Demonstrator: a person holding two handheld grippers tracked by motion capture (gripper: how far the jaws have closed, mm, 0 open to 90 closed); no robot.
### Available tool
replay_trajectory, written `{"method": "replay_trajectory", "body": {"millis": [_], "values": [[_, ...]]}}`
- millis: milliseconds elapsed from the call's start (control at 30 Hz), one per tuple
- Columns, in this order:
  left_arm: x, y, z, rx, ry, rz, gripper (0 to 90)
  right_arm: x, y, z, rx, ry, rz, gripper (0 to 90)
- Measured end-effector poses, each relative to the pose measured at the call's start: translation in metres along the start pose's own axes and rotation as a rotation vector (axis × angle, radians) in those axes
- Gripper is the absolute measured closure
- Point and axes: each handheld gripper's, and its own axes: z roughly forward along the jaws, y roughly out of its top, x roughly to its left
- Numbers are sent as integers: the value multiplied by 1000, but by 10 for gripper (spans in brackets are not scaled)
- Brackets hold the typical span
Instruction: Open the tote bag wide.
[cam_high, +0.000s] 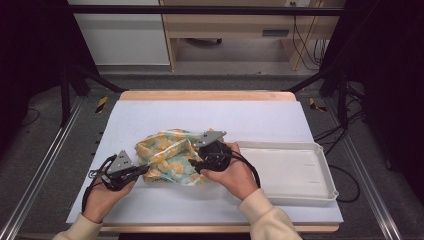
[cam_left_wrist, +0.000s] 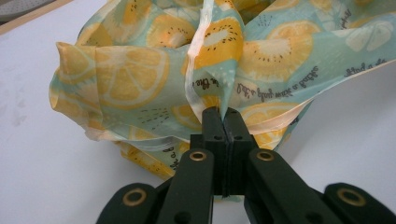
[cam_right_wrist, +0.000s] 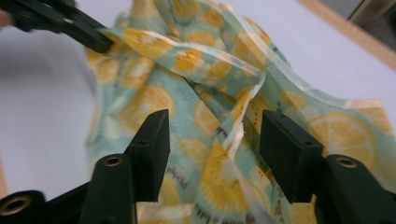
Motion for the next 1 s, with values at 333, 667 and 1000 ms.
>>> {"method": "replay_trajectory", "body": {"millis": [333, 667, 1000], "values": [[-9, -4, -7, 9, -15, 29, 895, 5, -23, -1, 9, 75, -10, 900], [-9, -19, 1, 72, 26, 33, 882, 41, -74, -37, -10, 177, -69, 900], [-2, -27, 1, 85, 61, 5, 851, 33, -97, -21, 142, 86, -63, 900]]}}
